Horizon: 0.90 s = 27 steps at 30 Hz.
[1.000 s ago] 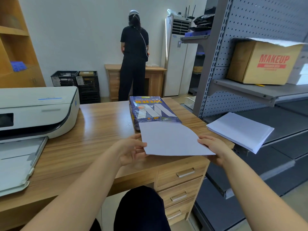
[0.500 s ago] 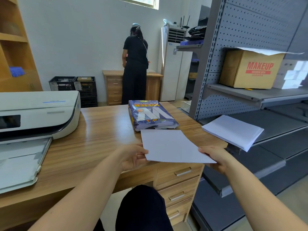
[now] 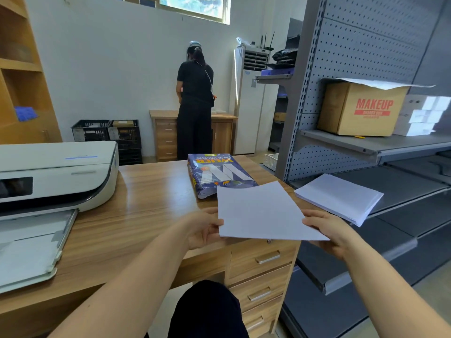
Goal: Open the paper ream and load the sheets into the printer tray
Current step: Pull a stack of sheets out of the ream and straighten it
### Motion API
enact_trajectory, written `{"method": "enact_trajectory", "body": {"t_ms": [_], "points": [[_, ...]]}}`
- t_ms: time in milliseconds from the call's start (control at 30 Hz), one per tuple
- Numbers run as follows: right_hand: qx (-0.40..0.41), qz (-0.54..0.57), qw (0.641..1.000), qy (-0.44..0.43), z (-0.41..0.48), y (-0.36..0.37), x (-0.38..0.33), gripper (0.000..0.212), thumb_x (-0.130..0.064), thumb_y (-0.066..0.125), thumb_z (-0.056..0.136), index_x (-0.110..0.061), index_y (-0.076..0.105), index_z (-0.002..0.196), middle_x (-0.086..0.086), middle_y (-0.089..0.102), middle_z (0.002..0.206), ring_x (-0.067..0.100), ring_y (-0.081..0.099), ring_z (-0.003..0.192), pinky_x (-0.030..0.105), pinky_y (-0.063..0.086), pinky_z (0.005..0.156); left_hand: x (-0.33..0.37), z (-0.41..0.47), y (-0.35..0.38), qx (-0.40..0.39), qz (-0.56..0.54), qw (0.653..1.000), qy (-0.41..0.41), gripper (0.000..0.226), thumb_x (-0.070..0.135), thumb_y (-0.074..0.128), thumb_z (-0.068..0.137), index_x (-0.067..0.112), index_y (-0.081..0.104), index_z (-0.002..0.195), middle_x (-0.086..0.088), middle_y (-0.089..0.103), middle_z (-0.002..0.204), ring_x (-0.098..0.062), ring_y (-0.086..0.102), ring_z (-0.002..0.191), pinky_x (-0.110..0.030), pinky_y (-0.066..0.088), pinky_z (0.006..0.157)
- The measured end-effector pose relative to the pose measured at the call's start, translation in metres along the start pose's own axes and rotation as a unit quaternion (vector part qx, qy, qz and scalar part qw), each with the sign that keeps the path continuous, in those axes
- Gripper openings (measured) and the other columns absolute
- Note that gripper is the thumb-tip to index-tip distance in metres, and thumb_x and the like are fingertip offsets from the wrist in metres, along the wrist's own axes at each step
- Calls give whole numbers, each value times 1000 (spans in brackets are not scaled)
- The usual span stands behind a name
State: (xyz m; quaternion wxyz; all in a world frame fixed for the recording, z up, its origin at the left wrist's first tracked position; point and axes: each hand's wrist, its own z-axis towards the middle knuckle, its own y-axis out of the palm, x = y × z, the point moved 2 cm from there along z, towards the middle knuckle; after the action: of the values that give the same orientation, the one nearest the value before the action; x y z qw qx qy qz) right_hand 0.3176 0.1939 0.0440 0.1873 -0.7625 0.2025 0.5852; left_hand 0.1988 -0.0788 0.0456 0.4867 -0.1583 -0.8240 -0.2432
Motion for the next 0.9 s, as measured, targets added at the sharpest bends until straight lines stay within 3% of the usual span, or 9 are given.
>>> {"method": "enact_trajectory", "body": {"t_ms": [100,167,267,367,467,567,667,800,900], "points": [[0,27,999,-18,-5,-3,-7,20,0,57,91,-16,69,97,3,76,81,20,66,76,26,56,51,8,2,1,-22,5,999,22,38,-5,49,94,15,52,127,-9,76,95,-22,74,75,-35,61,62],[-9,34,999,-29,-6,0,-10,21,-2,55,92,-18,68,97,-1,76,75,17,66,72,24,55,49,13,1,-1,-24,9,999,33,37,-4,49,94,19,56,124,-8,76,94,-22,74,77,-33,61,59],[-30,47,997,-46,-3,12,-13,24,-4,55,93,-17,66,110,3,75,90,16,68,74,24,54,50,22,-1,-9,-13,8,999,42,35,-3,49,95,21,57,118,-10,75,99,-23,73,78,-32,59,55],[-55,65,995,-51,1,29,-16,26,-6,55,94,-18,62,116,5,72,99,17,69,76,23,54,50,28,-1,-24,7,7,999,41,31,-3,49,94,25,57,106,-15,71,110,-28,70,91,-38,60,66],[-82,82,992,-45,7,45,-19,25,-9,55,95,-19,63,116,5,74,99,16,73,74,25,55,51,32,-1,-41,22,0,999,36,36,-3,51,93,26,55,115,-15,72,108,-28,70,89,-40,58,75],[-115,100,988,-32,12,60,-21,26,-8,56,94,-15,62,119,9,74,105,24,71,90,34,59,65,36,-1,-57,38,-9,999,30,42,-2,52,92,26,51,123,-14,74,100,-28,72,82,-39,60,69],[-143,93,985,-22,17,76,-24,29,-7,55,94,-14,62,121,11,72,111,28,69,98,39,58,78,40,-5,-69,41,-15,999,27,36,-1,52,93,26,54,116,-14,75,94,-28,71,79,-37,61,64],[-149,90,985,-13,24,91,-27,29,-4,55,93,-15,61,119,13,71,114,31,67,102,41,59,76,45,-9,-86,47,-30,998,36,39,-1,52,93,27,53,121,-17,69,114,-30,68,89,-40,58,72],[-158,95,983,-8,28,102,-32,27,-2,55,93,-16,63,114,11,73,109,30,68,100,42,60,74,48,-14,-98,53,-40,997,40,40,-2,52,93,27,53,121,-16,70,114,-29,69,89,-38,61,66]]}}
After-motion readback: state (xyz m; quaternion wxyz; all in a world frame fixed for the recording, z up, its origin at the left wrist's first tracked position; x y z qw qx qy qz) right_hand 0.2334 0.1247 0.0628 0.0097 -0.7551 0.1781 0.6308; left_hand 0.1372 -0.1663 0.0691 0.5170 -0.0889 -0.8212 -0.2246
